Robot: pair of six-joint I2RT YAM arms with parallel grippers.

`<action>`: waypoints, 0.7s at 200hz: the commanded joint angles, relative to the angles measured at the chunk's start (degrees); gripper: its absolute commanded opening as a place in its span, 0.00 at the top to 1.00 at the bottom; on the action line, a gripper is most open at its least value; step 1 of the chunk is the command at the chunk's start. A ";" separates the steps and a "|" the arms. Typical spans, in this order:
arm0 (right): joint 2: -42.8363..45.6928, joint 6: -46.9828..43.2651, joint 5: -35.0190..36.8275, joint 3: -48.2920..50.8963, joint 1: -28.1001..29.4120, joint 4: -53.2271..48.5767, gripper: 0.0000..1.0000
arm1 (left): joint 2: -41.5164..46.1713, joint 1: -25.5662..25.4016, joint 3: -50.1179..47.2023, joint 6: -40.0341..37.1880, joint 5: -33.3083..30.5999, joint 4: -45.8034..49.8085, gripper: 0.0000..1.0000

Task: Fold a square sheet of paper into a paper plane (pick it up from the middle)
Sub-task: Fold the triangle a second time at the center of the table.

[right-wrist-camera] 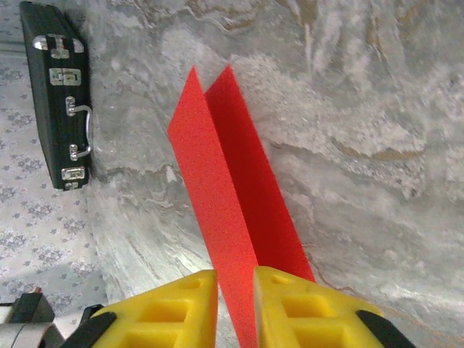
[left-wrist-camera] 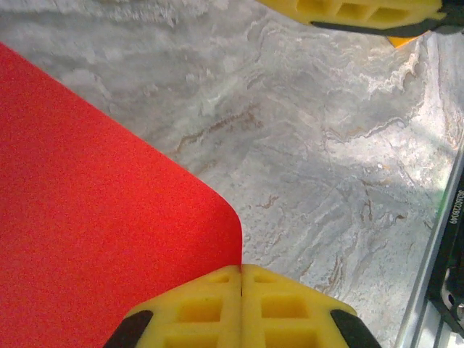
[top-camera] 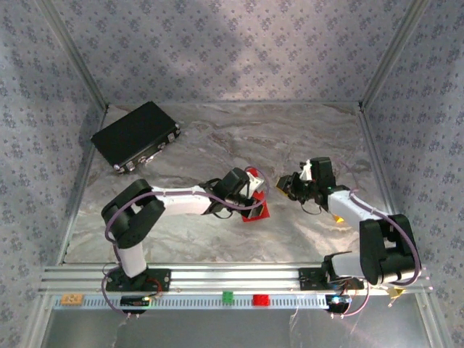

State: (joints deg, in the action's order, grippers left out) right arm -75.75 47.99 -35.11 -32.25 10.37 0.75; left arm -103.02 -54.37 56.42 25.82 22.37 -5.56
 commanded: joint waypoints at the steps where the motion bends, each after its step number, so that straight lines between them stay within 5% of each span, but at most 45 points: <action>1: -0.25 0.24 -0.20 1.95 1.61 -0.66 0.82 | -0.01 0.40 1.29 2.23 1.82 -1.40 1.00; 140: -6.41 4.20 -0.20 3.99 10.80 5.19 0.89 | 2.87 0.88 -0.70 1.16 -5.19 1.87 0.96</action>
State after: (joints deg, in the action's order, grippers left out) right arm -81.21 50.78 -34.30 -27.94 20.29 3.70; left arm -101.67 -53.63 56.29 26.68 17.93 -4.47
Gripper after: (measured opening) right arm 0.111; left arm 0.047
